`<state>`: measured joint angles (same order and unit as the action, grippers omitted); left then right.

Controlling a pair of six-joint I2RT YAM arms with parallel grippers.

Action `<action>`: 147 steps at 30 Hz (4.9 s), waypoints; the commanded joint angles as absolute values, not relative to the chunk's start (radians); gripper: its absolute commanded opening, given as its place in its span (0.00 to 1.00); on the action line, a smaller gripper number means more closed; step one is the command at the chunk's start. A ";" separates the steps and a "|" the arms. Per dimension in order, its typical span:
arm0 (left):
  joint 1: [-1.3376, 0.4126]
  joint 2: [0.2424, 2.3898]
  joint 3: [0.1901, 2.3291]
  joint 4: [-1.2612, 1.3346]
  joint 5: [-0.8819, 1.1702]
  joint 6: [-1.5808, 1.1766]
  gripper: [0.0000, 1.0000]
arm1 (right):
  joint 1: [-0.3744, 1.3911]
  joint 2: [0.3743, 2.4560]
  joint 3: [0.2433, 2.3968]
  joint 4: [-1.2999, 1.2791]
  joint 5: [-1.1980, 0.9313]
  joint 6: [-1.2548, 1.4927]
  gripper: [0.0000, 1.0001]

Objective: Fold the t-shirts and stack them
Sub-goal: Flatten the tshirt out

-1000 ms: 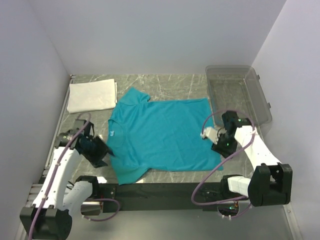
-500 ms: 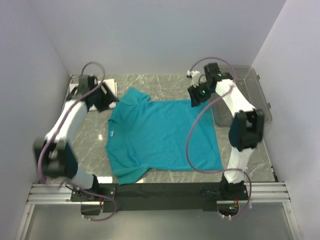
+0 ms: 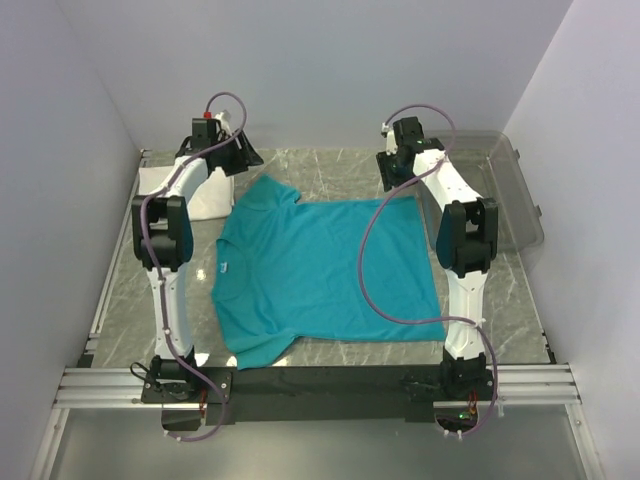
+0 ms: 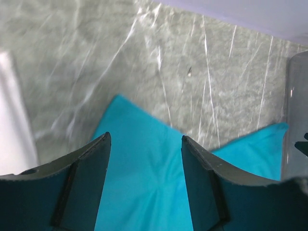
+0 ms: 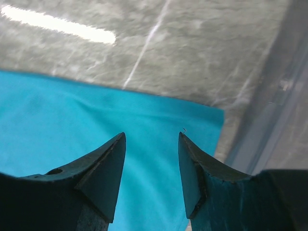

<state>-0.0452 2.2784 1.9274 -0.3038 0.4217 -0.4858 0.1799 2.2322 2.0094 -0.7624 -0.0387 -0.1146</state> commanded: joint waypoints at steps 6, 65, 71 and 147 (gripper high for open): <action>-0.089 2.427 2.069 -0.219 0.413 -0.489 0.64 | 0.173 2.206 1.954 -0.712 0.003 -0.068 0.55; -0.112 2.132 1.793 -0.315 0.068 -0.256 0.00 | 0.137 2.229 2.014 -0.764 -0.051 -0.153 0.62; -0.074 2.025 1.660 -0.264 0.046 -0.287 0.00 | 0.133 2.260 2.029 -0.755 -0.009 -0.178 0.61; -0.008 1.568 1.517 -0.008 0.019 -0.399 0.00 | 0.143 1.925 2.198 -0.653 -0.408 -0.333 0.00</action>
